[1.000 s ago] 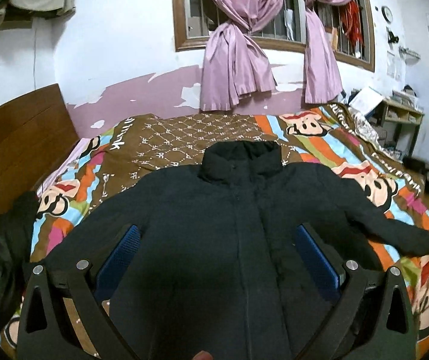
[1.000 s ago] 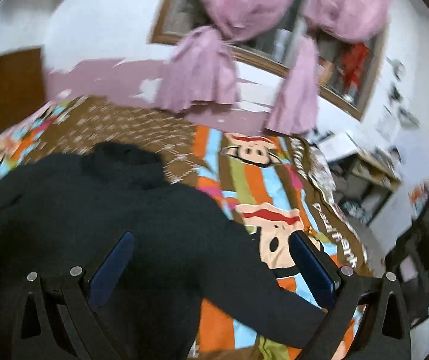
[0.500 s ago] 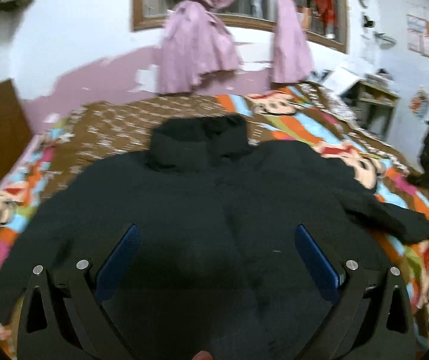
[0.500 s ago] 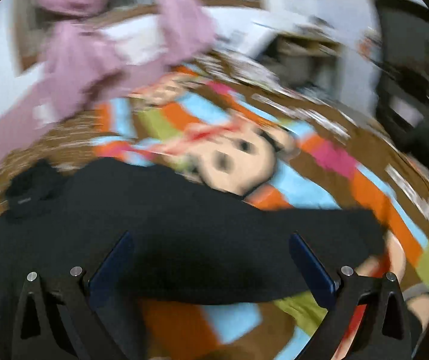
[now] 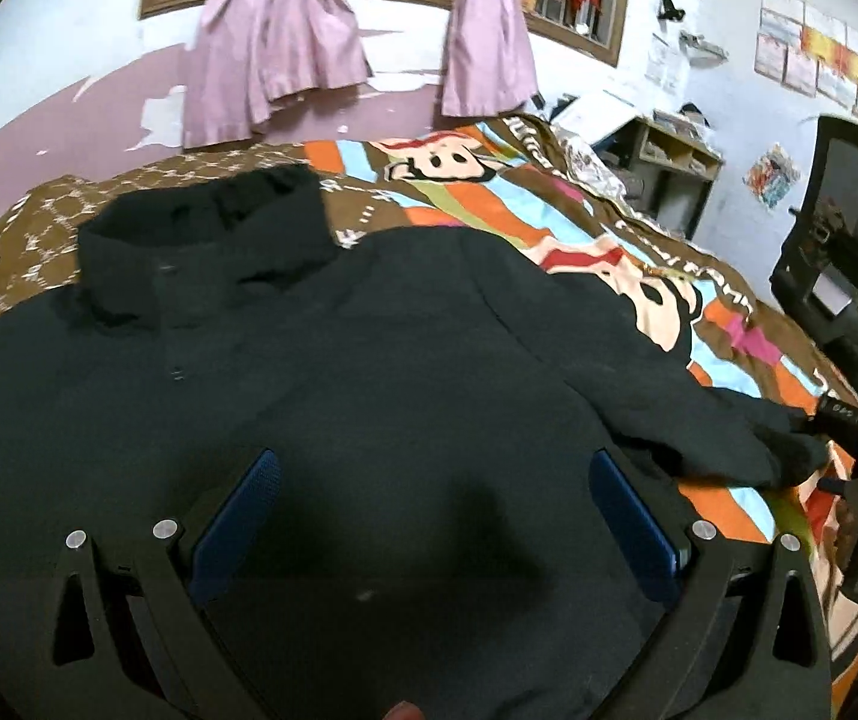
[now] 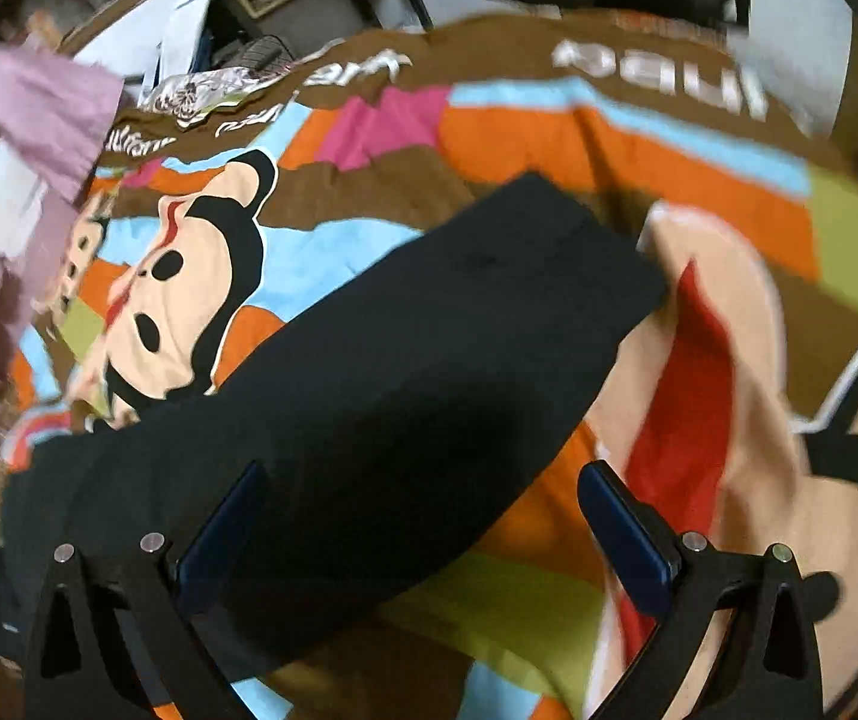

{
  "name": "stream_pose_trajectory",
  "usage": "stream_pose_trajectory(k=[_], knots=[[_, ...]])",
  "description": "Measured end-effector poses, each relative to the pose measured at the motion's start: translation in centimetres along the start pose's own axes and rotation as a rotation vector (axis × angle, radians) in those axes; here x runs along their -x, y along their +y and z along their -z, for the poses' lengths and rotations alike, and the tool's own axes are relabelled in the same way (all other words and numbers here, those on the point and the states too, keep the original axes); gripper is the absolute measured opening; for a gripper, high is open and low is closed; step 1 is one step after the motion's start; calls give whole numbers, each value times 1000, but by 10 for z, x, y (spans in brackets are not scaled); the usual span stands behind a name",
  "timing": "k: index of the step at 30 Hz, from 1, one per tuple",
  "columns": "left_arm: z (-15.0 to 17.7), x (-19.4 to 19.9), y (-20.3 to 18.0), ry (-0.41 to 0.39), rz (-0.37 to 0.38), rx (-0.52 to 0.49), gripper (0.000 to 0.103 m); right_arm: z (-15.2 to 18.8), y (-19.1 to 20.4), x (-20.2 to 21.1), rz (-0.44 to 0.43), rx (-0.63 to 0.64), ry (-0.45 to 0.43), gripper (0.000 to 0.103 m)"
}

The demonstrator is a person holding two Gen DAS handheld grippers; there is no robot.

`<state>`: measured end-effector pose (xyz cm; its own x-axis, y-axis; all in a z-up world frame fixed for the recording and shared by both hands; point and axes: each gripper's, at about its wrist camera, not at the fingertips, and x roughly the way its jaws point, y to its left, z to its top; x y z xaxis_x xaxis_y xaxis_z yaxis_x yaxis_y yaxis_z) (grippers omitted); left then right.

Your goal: Fold large clothes

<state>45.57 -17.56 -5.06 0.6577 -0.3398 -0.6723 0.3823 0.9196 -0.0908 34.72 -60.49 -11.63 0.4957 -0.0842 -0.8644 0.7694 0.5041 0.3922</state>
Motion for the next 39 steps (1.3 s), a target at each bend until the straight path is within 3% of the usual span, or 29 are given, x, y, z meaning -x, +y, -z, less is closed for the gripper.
stream_pose_trajectory(k=[5, 7, 9, 10, 12, 15, 18, 23, 26, 30, 35, 39], knots=[[1, -32, -31, 18, -61, -93, 101, 3, -34, -16, -168, -160, 68, 103], [2, -44, -37, 31, -69, -113, 101, 6, -44, -23, -215, -210, 93, 98], [4, -59, -40, 72, -84, -125, 101, 5, -51, -23, -232, -229, 83, 66], [7, -69, -40, 110, -88, -128, 101, 4, -53, -23, -245, -223, 81, 58], [10, -82, -38, 157, -71, -107, 101, 1, -54, -18, -265, -216, 65, 30], [11, -83, -27, 157, -9, -64, 101, -5, -43, -2, -273, -176, 12, 12], [12, -77, -17, 144, 68, -18, 101, -12, -17, 22, -314, -103, -62, 9], [11, -48, 12, 113, 137, 85, 101, -4, 62, 89, -422, 161, -236, 8], [10, -22, 31, 98, 130, 106, 101, 22, 116, 127, -476, 346, -332, 7], [14, 27, 68, 39, 130, 140, 101, 85, 192, 166, -573, 616, -442, 7], [22, 93, 124, -46, 153, 243, 101, 174, 265, 175, -678, 910, -427, 7], [29, 142, 170, -91, 175, 351, 101, 251, 303, 157, -708, 1135, -324, 7]])
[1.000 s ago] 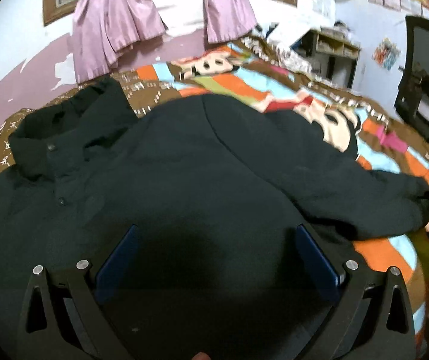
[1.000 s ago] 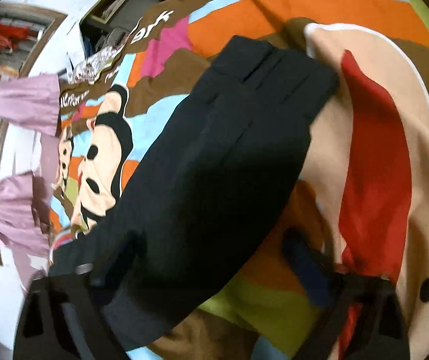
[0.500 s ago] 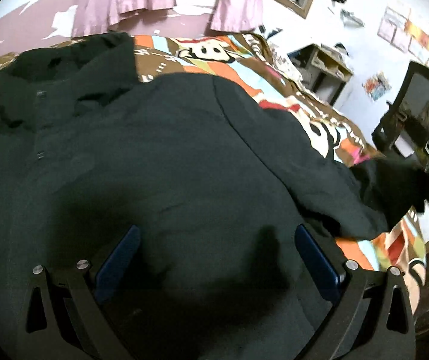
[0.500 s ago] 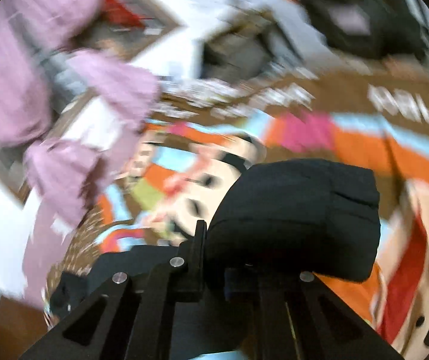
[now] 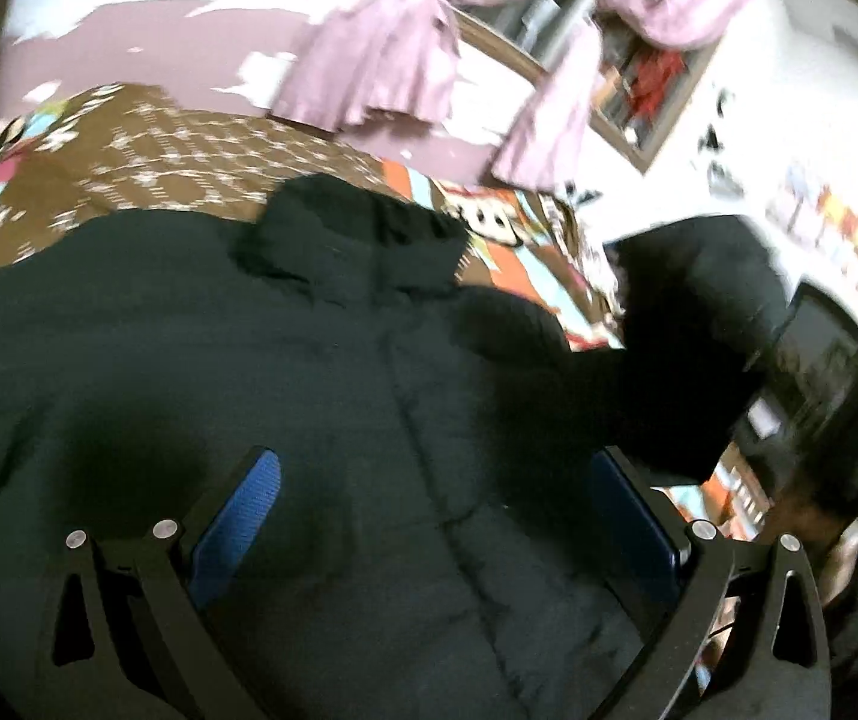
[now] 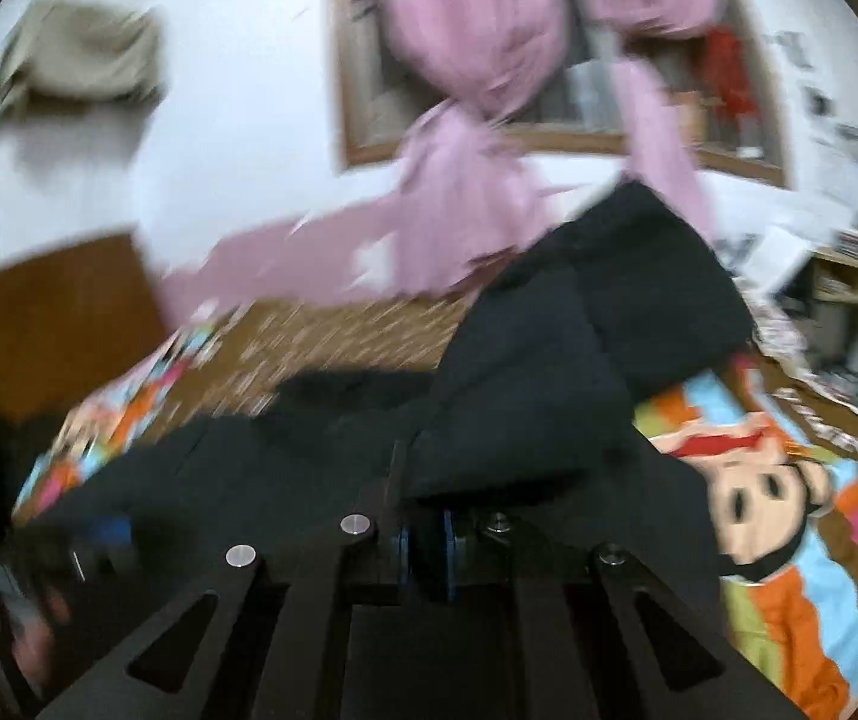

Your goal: Fold large clothes

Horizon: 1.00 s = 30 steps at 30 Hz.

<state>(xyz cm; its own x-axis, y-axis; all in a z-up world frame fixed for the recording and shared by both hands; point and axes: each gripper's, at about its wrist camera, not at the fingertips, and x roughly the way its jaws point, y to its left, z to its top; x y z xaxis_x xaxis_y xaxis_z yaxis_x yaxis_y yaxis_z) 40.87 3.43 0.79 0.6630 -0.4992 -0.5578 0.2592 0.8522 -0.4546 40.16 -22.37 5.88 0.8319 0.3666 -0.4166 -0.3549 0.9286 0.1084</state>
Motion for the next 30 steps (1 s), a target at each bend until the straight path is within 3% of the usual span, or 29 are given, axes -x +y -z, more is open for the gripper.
stream_pose_trajectory(k=[7, 11, 12, 13, 15, 16, 21, 25, 30], knots=[[-1, 50, 48, -14, 46, 149, 100, 78, 96, -53, -112, 319, 260, 9], [11, 41, 67, 31, 163, 254, 100, 124, 115, -68, -131, 424, 397, 22], [14, 36, 69, 43, 171, 276, 100, 131, 116, -67, -132, 432, 402, 32], [14, 35, 72, 50, 176, 290, 100, 134, 115, -62, -147, 431, 394, 38], [17, 28, 75, 76, 175, 323, 100, 137, 105, -49, -185, 411, 368, 72], [16, 27, 78, 84, 171, 336, 100, 136, 103, -43, -192, 409, 343, 74], [17, 23, 77, 116, 93, 331, 100, 138, 98, -23, -122, 473, 237, 75], [34, 13, 68, 175, 28, 302, 99, 130, 79, -19, -60, 407, 186, 75], [49, 18, 61, 198, 67, 370, 96, 117, 64, -11, 0, 349, 115, 78]])
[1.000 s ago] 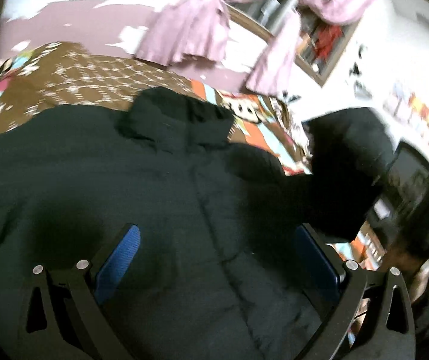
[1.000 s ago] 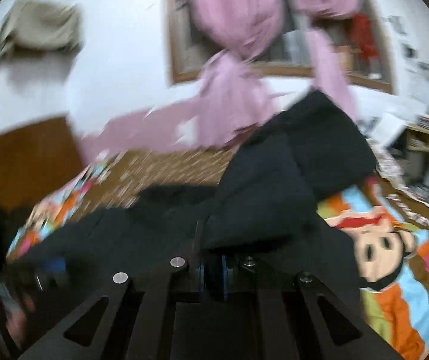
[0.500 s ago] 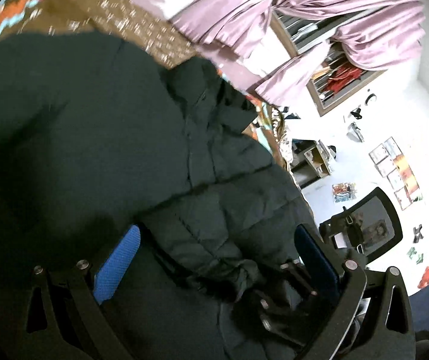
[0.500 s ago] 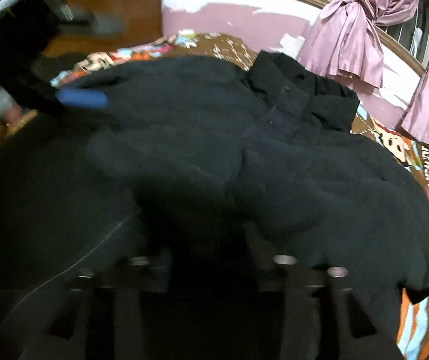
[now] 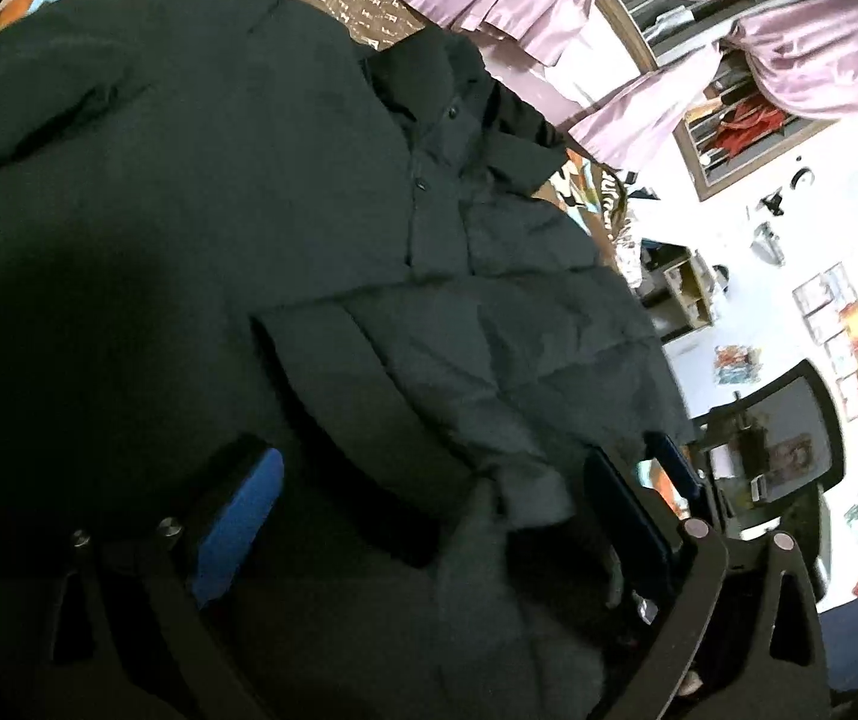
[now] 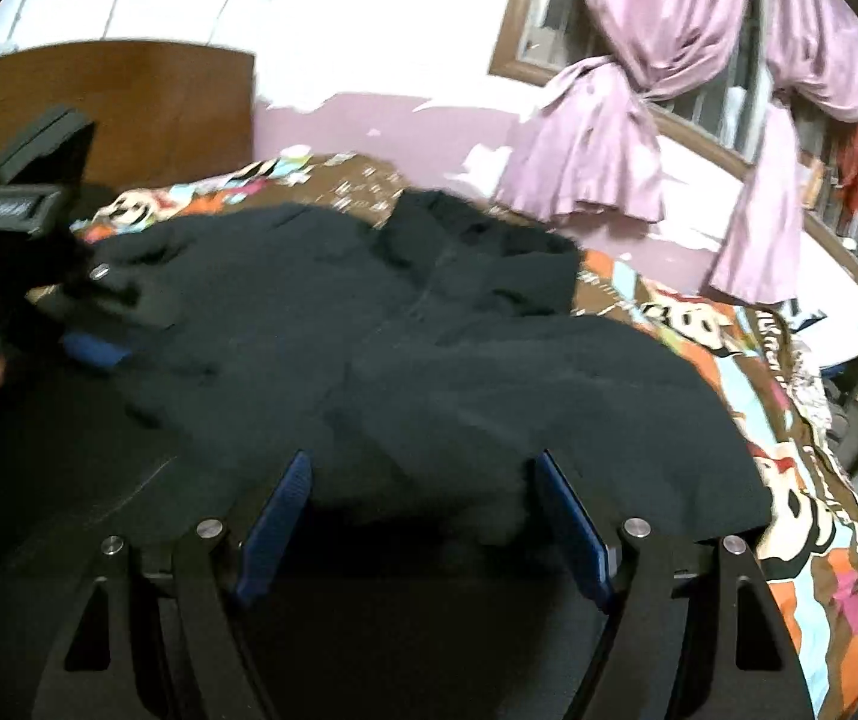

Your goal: Fold large clothes

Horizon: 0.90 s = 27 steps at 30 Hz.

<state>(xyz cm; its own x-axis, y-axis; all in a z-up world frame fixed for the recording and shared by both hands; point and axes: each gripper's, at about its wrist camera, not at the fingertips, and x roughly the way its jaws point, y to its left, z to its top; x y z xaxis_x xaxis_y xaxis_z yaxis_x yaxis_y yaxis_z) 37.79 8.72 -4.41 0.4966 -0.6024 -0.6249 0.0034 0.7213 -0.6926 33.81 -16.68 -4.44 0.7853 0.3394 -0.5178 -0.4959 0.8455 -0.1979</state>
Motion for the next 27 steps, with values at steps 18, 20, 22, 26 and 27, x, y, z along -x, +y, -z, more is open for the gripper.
stream_pose_trajectory(k=[18, 20, 22, 26, 27], knots=[[9, 15, 8, -58, -98, 160, 2, -1, -27, 6, 113, -105, -12, 83], [8, 17, -3, -89, -103, 112, 2, -2, -27, 5, 115, -107, -12, 83], [8, 25, -13, -125, -110, 62, 1, -3, -27, 4, 113, -114, -9, 83], [7, 49, -26, -198, -169, -56, 1, -9, -24, 4, 114, -115, -15, 83], [6, 55, -28, -209, -186, -79, 1, -12, -24, 5, 113, -112, -20, 83]])
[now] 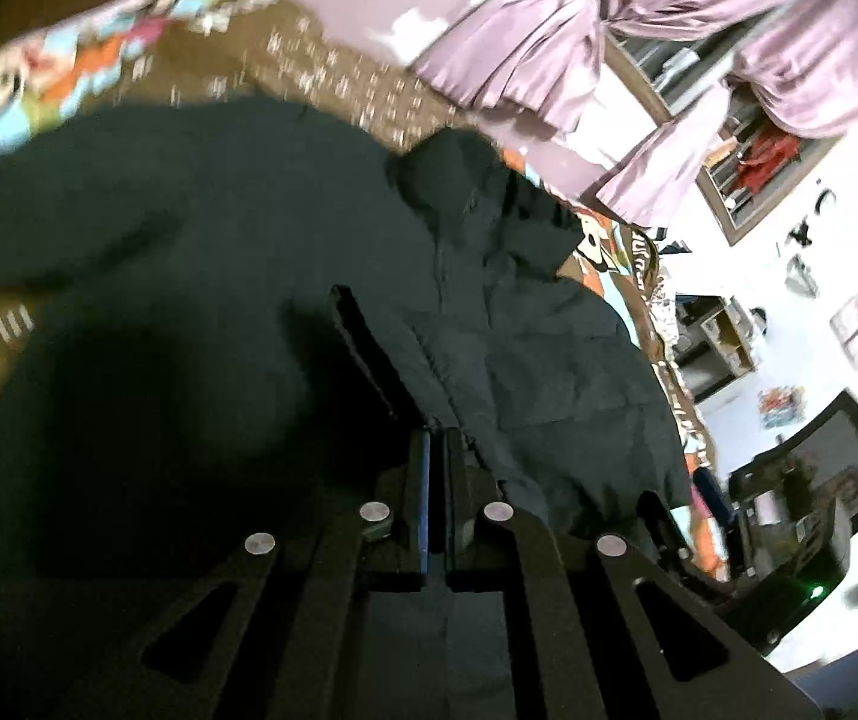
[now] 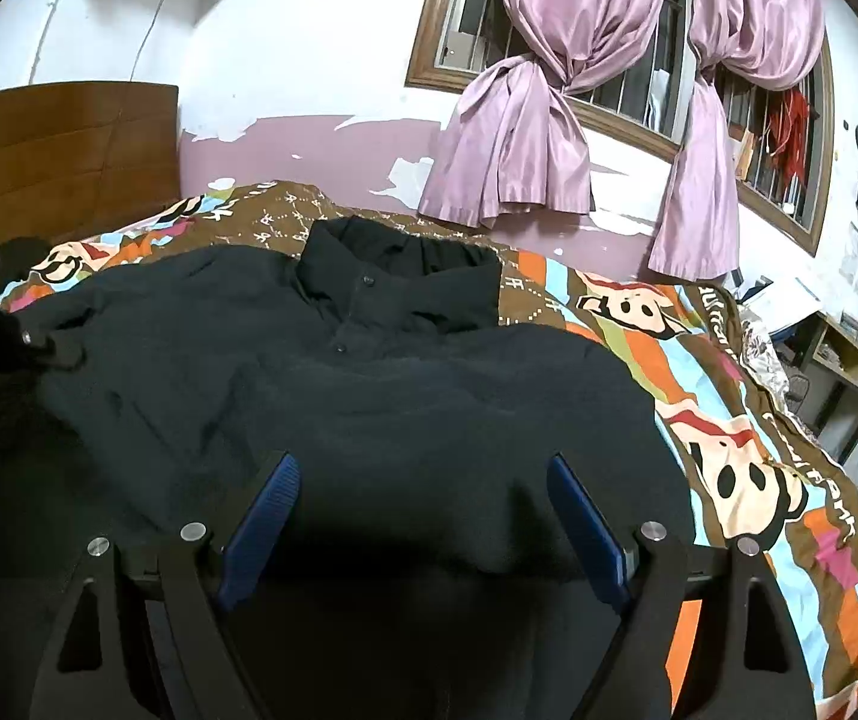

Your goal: Fold large clothes

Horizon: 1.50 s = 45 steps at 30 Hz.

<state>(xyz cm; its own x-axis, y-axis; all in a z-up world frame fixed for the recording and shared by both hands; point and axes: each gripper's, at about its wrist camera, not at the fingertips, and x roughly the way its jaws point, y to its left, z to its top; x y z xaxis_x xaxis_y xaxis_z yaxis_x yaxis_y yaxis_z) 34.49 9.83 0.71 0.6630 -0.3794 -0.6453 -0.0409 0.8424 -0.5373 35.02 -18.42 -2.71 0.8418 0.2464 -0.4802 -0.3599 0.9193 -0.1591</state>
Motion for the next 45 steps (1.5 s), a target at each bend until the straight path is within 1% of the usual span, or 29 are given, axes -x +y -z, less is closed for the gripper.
stream_pose_trajectory(k=[2, 5, 7, 8, 10, 11, 13, 15, 17, 18, 19, 20, 22, 25, 28, 30, 32, 33, 35, 36, 37, 38, 39, 41, 43, 45], knots=[[-5, 9, 1, -28, -38, -48, 1, -7, 0, 3, 7, 5, -23, 84], [-11, 26, 4, -81, -123, -134, 1, -24, -8, 3, 19, -11, -53, 92], [-12, 33, 6, -115, -185, -187, 1, -35, -15, -5, 22, -34, -52, 93], [-13, 34, 8, -131, -211, -207, 1, -39, -17, -11, 18, -42, -35, 93], [-12, 33, 12, -152, -257, -228, 1, -45, -21, -36, -22, -66, 50, 93], [-11, 27, 12, -151, -275, -227, 1, -45, -23, -45, -33, -81, 78, 93], [-5, 19, 18, -127, -293, -219, 1, -42, -29, -73, -69, -131, 181, 93], [5, 5, 23, -88, -320, -228, 1, -33, -31, -93, -73, -153, 251, 93], [15, -10, 31, -54, -351, -234, 1, -17, -27, -112, -55, -130, 330, 93], [19, -17, 35, -47, -368, -235, 1, -9, -22, -118, -46, -103, 352, 93], [22, -24, 40, -39, -385, -233, 1, -3, -18, -122, -32, -66, 356, 93], [24, -29, 47, -30, -387, -220, 2, 1, -13, -123, -18, -26, 341, 93], [25, -33, 55, -22, -374, -191, 2, 4, -13, -124, -15, -16, 340, 94], [22, -25, 61, -28, -332, -172, 3, 6, -16, -125, -18, -25, 346, 96], [19, -12, 69, -30, -280, -118, 4, 5, -13, -119, 1, -23, 330, 97], [19, 1, 71, -37, -284, -93, 4, 0, -10, -112, 19, -35, 309, 97], [18, 12, 70, -45, -295, -95, 5, -10, -3, -99, -17, -74, 256, 97], [20, 18, 70, -47, -298, -93, 7, -15, 4, -93, -43, -75, 233, 97], [23, 34, 77, -67, -283, -56, 21, -27, 23, -82, -88, -48, 194, 98], [25, 43, 81, -83, -269, -29, 41, -35, 37, -78, -123, -27, 177, 99], [26, 52, 85, -103, -262, 0, 66, -43, 53, -74, -172, -7, 159, 100], [27, 60, 90, -127, -261, 34, 76, -47, 64, -72, -202, 3, 148, 100], [28, 71, 98, -158, -256, 76, 83, -54, 81, -72, -239, 15, 136, 100], [26, 87, 116, -181, -259, 144, 83, -64, 111, -77, -293, 30, 140, 100], [25, 99, 138, -187, -295, 221, 83, -70, 137, -84, -334, 34, 148, 100], [26, 114, 163, -203, -320, 318, 83, -70, 158, -88, -344, 56, 146, 100]])
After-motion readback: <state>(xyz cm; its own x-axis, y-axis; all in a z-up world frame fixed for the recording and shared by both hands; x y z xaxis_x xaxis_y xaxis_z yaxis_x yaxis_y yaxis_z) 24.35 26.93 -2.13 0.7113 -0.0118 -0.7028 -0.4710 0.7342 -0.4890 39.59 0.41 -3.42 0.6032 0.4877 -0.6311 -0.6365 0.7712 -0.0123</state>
